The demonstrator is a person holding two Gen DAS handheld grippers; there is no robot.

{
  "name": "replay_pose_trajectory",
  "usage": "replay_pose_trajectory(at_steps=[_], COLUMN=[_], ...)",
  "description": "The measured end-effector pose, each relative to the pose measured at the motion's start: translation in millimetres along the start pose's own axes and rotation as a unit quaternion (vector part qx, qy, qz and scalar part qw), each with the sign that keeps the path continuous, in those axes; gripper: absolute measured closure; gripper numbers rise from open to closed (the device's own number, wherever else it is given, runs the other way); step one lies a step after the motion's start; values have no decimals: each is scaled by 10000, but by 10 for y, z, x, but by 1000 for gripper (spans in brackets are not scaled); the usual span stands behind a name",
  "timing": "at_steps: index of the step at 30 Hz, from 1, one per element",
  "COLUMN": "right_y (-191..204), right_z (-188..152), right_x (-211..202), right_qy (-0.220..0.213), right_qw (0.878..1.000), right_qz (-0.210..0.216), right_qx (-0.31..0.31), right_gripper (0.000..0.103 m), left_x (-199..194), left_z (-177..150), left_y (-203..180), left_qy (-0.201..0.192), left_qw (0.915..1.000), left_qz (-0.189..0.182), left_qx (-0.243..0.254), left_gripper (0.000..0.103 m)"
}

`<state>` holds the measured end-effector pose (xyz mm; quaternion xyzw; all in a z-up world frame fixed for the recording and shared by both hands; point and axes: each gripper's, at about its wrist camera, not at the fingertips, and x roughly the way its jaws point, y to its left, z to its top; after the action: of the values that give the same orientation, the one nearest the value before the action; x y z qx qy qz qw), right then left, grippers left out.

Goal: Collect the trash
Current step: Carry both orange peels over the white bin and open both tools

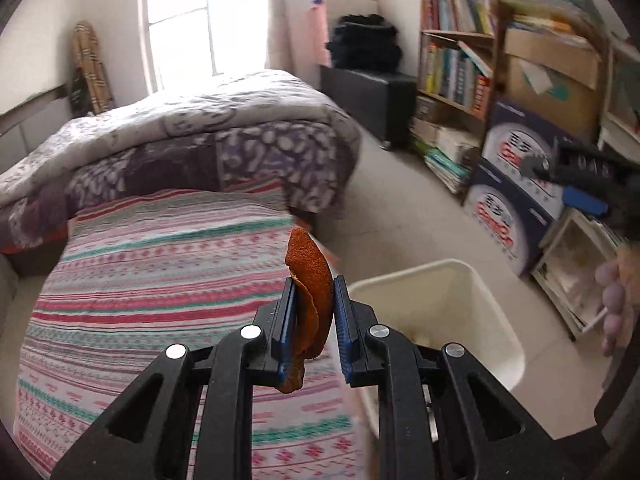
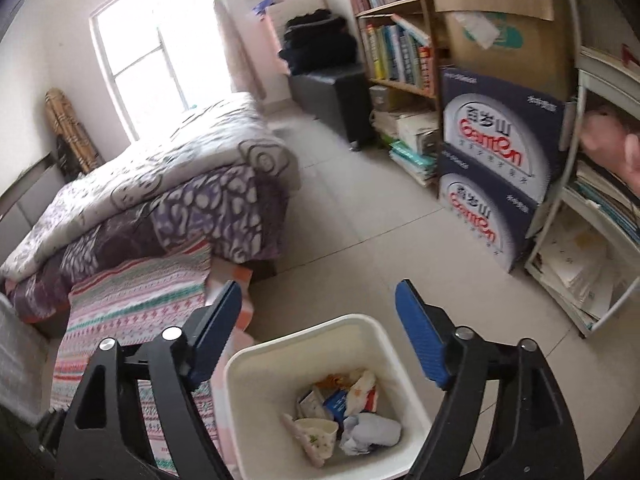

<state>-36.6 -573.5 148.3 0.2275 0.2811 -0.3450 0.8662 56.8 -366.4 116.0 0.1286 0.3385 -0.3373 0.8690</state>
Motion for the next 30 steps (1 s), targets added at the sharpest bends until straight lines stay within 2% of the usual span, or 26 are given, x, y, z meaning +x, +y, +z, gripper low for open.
replay_pose_trajectory(at_steps=[6,9,11,12,13,16,18,20,22,24,27,30], right_y=[-197,-269,-288,-294,-293,-268,-189,-87,-5,106,293,503], right_z=[21,32,36,40,44,55,54,32,10,-47,-180,-388], right_x=[-73,-100,-107,-114,-119,-160,-175,-215,-273,-358,-456,-510], right_qy=[-167,-256,-272,-280,-292,-392,-422,-479,-516,-595,-629,-576], right_qw=[9994,9988,9986,9985,9984,9980,9981,9974,9971,9963,9946,9933], right_qz=[-202,-295,-338,-357,-378,-426,-446,-518,-494,-492,-496,-407], right_qx=[233,303,306,302,294,248,72,-149,-245,-383,-660,-918], right_gripper=[11,7,7,7,7,7,7,7,7,7,7,7], left_x=[122,170,191,189,185,147,110,36,-78,-220,-361,-516], left_z=[-34,-51,-63,-64,-65,-59,-46,-35,-30,-30,-40,-73], left_y=[-294,-440,-511,-536,-539,-474,-391,-260,-134,7,184,409], left_qy=[226,379,487,516,542,551,532,425,211,-111,-377,-626], left_qw=[9985,9955,9923,9912,9902,9891,9902,9934,9971,9993,9982,9935], left_qz=[-480,-843,-1132,-1210,-1284,-1364,-1280,-1041,-686,-191,247,731], left_qx=[124,187,147,111,58,-69,-147,-206,-251,-286,-388,-611], left_gripper=[82,82,69,55,45,35,31,27,18,14,10,7])
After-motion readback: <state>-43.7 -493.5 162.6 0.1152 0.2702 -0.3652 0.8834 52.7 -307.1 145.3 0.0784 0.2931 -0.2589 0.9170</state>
